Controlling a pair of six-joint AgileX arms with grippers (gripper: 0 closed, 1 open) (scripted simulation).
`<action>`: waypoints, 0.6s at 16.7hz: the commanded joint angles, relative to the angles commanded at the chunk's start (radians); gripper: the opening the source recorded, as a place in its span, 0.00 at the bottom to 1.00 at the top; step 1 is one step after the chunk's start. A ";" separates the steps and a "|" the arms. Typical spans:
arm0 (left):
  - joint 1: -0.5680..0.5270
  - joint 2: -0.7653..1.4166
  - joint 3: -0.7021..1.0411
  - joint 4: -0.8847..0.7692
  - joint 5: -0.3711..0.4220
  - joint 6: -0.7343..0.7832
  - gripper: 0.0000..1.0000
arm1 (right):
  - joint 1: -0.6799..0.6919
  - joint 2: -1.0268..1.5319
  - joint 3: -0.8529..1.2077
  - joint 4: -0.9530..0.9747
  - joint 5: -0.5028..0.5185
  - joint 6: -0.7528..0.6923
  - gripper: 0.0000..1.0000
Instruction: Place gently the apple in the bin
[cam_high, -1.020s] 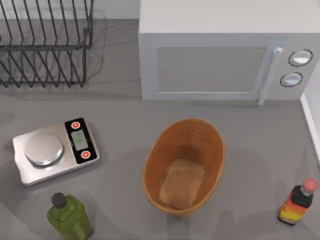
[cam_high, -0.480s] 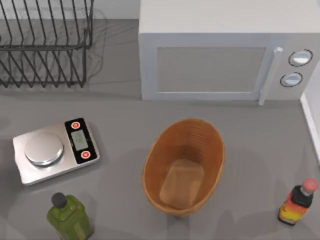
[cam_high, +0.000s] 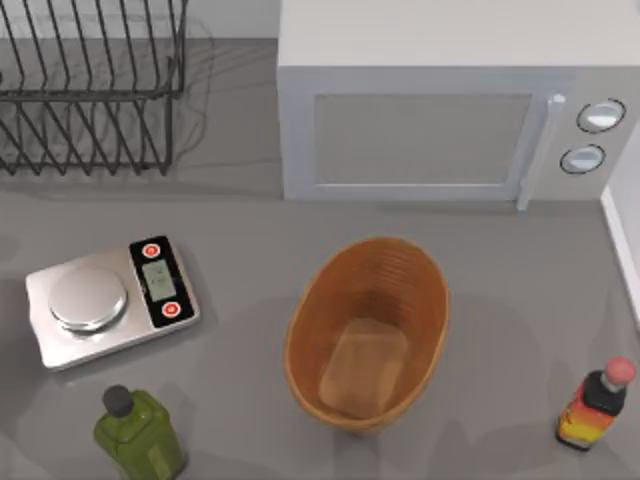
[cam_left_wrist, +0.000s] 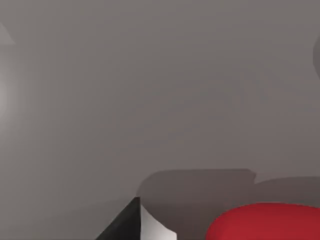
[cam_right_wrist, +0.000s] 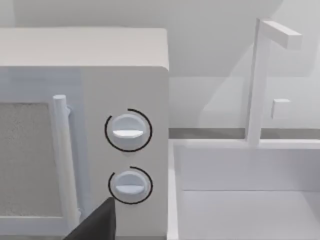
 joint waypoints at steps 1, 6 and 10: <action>0.000 0.000 0.000 0.000 0.000 0.000 0.55 | 0.000 0.000 0.000 0.000 0.000 0.000 1.00; 0.000 0.000 0.000 0.000 0.000 0.000 0.17 | 0.000 0.000 0.000 0.000 0.000 0.000 1.00; 0.000 0.000 0.000 0.000 0.000 0.000 0.00 | 0.000 0.000 0.000 0.000 0.000 0.000 1.00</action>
